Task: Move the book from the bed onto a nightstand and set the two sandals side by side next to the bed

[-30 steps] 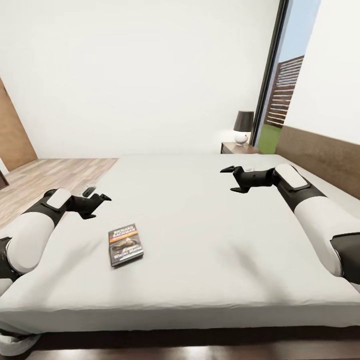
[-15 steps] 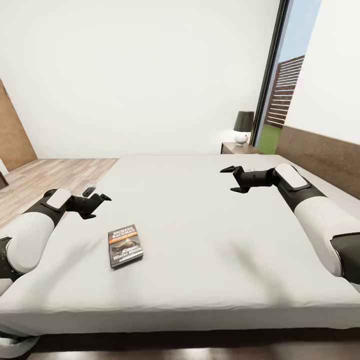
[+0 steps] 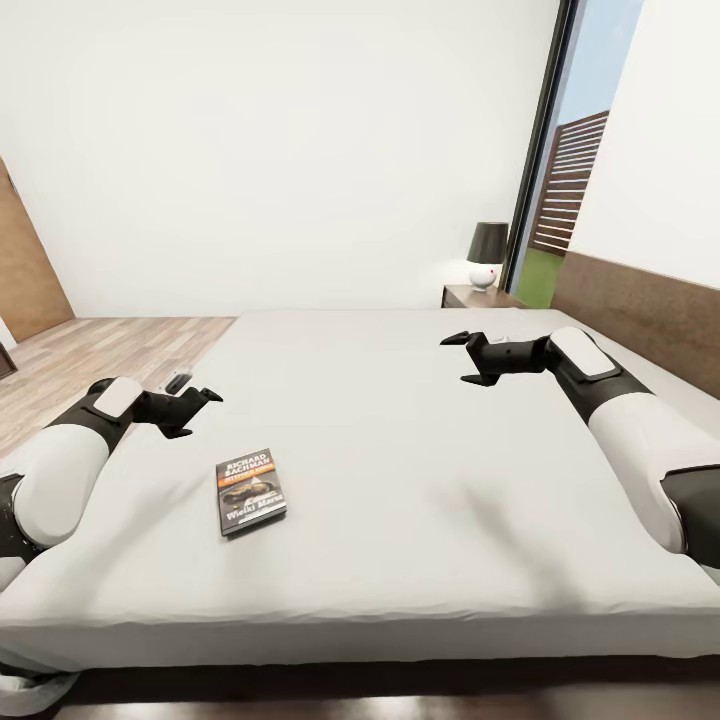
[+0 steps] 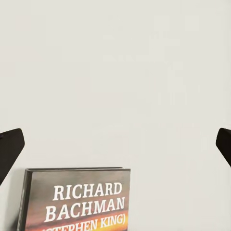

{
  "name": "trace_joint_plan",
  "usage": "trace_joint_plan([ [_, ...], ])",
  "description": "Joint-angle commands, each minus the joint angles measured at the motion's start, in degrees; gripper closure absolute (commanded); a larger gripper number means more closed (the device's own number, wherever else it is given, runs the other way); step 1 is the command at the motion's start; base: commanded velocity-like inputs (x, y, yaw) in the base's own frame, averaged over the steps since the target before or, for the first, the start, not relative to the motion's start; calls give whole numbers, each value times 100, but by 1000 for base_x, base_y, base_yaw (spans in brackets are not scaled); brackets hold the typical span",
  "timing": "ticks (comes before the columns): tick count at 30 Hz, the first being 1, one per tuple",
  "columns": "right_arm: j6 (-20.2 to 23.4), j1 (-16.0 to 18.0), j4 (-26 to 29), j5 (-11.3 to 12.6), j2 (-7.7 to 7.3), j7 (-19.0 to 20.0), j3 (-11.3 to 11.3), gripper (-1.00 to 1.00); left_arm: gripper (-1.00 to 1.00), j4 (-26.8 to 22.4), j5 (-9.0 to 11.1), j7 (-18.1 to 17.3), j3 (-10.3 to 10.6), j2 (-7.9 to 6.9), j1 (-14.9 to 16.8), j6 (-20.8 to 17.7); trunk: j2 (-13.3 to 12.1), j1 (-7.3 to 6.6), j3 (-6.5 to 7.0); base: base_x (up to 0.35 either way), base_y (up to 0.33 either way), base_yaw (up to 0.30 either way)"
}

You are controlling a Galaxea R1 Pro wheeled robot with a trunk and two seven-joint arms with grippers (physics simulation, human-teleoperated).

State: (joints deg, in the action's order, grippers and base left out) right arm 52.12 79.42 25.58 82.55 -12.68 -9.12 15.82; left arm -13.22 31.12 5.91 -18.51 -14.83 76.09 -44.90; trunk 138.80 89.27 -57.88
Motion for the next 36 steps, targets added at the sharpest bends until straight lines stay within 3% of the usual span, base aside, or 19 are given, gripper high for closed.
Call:
trace_joint_plan([
  [1, 3, 4, 9, 63, -6, -49, 33, -100, -100, -8, 61, 61, -18, 4, 2, -25, 2, -1, -6, 0, 0, 0],
  [9, 13, 4, 19, 67, -6, -53, 35, -100, -100, -6, 44, 65, 1, 25, 2, -20, 2, -1, -6, 0, 0, 0],
  [23, 23, 4, 25, 71, -2, -51, 83, -100, -100, -5, 58, 17, 402, 160, 2, -114, 2, -1, -6, 0, 0, 0],
  [30, 77, 4, 83, 76, 2, -47, 110, -100, -100, -5, 77, -356, 445, 161, 2, -311, 2, -1, -6, 0, 0, 0],
  [36, 493, -1, 364, 91, -3, -41, 85, -100, -100, -5, 78, -625, 456, 150, 2, -374, 2, -1, -6, 0, 0, 0],
])
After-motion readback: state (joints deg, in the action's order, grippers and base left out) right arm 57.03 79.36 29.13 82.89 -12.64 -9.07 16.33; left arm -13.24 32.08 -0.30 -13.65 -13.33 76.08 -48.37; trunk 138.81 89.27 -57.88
